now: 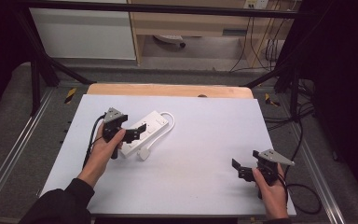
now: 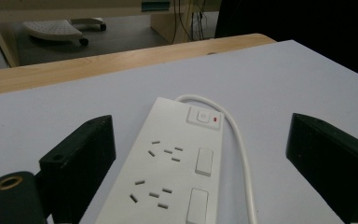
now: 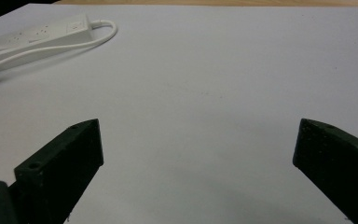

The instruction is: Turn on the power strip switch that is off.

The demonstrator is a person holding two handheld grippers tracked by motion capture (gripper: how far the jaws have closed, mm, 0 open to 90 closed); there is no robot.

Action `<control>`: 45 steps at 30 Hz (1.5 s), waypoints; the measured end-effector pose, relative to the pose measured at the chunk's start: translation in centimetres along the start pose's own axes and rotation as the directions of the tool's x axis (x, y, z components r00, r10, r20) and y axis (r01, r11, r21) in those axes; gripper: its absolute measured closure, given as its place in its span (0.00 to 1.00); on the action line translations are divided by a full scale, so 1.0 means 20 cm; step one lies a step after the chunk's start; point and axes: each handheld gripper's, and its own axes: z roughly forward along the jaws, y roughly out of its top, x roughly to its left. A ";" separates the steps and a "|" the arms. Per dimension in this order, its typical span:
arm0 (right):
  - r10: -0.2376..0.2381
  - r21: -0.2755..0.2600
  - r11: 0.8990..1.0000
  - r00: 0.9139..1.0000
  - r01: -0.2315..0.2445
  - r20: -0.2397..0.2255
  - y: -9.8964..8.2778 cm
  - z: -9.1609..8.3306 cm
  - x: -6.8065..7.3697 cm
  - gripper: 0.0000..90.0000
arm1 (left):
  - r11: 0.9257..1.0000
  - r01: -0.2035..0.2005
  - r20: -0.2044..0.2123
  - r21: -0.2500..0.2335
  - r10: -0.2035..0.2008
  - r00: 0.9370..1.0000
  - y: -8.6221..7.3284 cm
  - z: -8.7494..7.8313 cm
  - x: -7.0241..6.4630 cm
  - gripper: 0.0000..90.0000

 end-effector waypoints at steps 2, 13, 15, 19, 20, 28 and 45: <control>0.000 0.001 1.000 1.000 0.000 -0.002 0.00 0.00 0.00 0.02 | 1.000 0.000 -0.001 -0.003 0.000 1.000 0.01 -0.03 0.01 0.09; -0.007 0.013 1.000 1.000 0.007 0.005 0.00 0.01 0.01 0.02 | 1.000 -0.006 -0.009 -0.027 0.006 1.000 0.01 -0.23 0.05 0.09; -0.007 0.011 1.000 1.000 0.007 0.008 0.00 0.01 0.01 0.02 | 1.000 -0.010 -0.007 -0.028 0.010 1.000 0.01 -0.27 0.05 0.09; -0.008 0.014 1.000 1.000 0.008 0.007 0.00 0.01 0.01 0.02 | 0.999 -0.012 -0.003 -0.032 0.012 1.000 0.00 -0.34 0.06 0.08; -0.008 0.015 1.000 1.000 0.008 0.007 0.00 0.01 0.01 0.02 | 0.999 -0.013 -0.003 -0.033 0.013 1.000 -0.01 -0.36 0.07 0.08; -0.003 0.020 1.000 1.000 0.003 0.006 0.00 0.02 0.01 0.02 | 0.999 0.006 -0.031 -0.048 -0.008 0.999 -0.08 -0.51 0.13 0.07; -0.006 0.028 1.000 1.000 0.006 0.013 -0.01 0.02 0.01 0.02 | 0.998 0.056 -0.038 -0.041 -0.057 0.998 -0.30 -0.74 0.16 0.07</control>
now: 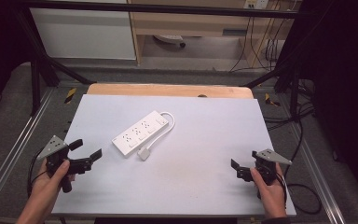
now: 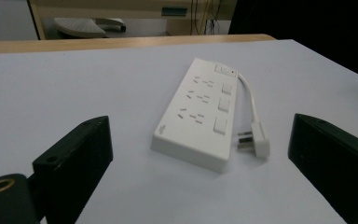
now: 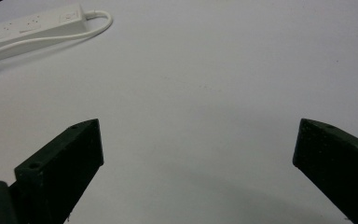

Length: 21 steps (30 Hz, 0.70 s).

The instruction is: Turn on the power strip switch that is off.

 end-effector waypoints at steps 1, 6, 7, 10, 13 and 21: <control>0.002 0.001 1.000 1.000 -0.002 0.000 0.00 0.00 0.00 0.02 | 1.000 0.004 -0.004 0.002 -0.004 1.000 -0.02 -0.01 0.00 0.07; 0.003 -0.001 1.000 1.000 -0.003 0.005 0.00 0.00 0.00 0.02 | 0.999 0.000 0.004 0.035 0.000 1.000 -0.10 -0.01 -0.02 0.07; 0.006 0.000 1.000 1.000 -0.006 0.004 0.00 0.00 0.00 0.02 | 0.999 -0.002 0.008 0.038 0.002 1.000 -0.11 -0.01 -0.03 0.07; 0.002 0.006 1.000 1.000 -0.002 0.006 0.00 0.00 -0.01 0.02 | 0.998 -0.013 0.012 0.055 0.013 1.000 -0.14 -0.02 -0.04 0.07; 0.008 0.009 1.000 1.000 -0.008 0.010 -0.01 0.00 -0.01 0.02 | 0.997 -0.020 0.019 0.075 0.019 1.000 -0.17 -0.01 -0.05 0.07; 0.001 0.050 0.999 1.000 -0.002 0.017 -0.02 0.03 -0.01 0.02 | 0.993 -0.035 0.027 0.112 0.032 0.999 -0.22 -0.02 -0.10 0.08</control>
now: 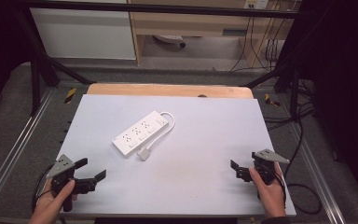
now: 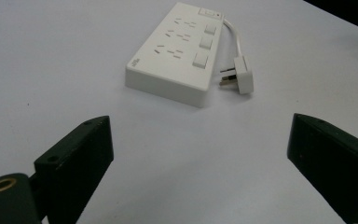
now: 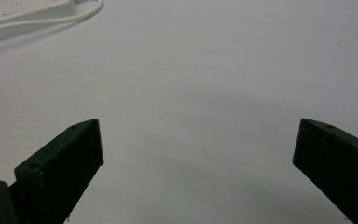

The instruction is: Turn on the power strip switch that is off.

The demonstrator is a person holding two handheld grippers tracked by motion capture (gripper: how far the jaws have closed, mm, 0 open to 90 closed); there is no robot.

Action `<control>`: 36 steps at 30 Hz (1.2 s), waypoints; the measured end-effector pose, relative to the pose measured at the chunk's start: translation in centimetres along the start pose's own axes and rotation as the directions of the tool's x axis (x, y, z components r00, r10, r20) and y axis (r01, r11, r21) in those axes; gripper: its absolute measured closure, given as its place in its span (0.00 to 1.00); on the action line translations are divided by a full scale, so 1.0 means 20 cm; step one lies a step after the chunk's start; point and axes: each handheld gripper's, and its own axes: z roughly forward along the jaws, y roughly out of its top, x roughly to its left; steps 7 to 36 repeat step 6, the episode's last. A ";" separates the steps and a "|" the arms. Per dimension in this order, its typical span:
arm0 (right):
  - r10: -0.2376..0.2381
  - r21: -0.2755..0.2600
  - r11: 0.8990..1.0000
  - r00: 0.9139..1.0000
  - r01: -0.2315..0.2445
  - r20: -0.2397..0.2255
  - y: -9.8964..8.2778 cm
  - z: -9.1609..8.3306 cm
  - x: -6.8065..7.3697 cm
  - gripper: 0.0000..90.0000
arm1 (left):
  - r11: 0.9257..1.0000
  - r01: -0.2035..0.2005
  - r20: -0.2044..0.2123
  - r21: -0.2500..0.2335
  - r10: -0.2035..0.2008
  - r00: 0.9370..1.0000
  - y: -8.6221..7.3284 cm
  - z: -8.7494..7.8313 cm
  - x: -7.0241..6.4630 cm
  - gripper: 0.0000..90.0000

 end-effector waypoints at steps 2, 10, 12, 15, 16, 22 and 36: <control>-0.002 0.030 1.000 1.000 0.002 0.008 -0.01 0.02 0.00 0.02 | 1.000 -0.005 -0.001 0.005 0.005 1.000 0.00 0.01 -0.01 0.08; 0.003 0.106 0.994 0.999 -0.008 0.045 -0.02 0.07 0.00 0.03 | 1.000 0.002 -0.014 0.014 -0.001 1.000 0.00 0.03 0.00 0.09; 0.003 0.106 0.994 0.999 -0.008 0.045 -0.02 0.07 0.00 0.03 | 1.000 0.002 -0.014 0.014 -0.001 1.000 0.00 0.03 0.00 0.09; 0.003 0.106 0.994 0.999 -0.008 0.045 -0.02 0.07 0.00 0.03 | 1.000 0.002 -0.014 0.014 -0.001 1.000 0.00 0.03 0.00 0.09; 0.003 0.106 0.994 0.999 -0.008 0.045 -0.02 0.07 0.00 0.03 | 1.000 0.002 -0.014 0.014 -0.001 1.000 0.00 0.03 0.00 0.09; 0.003 0.106 0.994 0.999 -0.008 0.045 -0.02 0.07 0.00 0.03 | 1.000 0.002 -0.014 0.014 -0.001 1.000 0.00 0.03 0.00 0.09; 0.003 0.106 0.994 0.999 -0.008 0.045 -0.02 0.07 0.00 0.03 | 1.000 0.002 -0.014 0.014 -0.001 1.000 0.00 0.03 0.00 0.09</control>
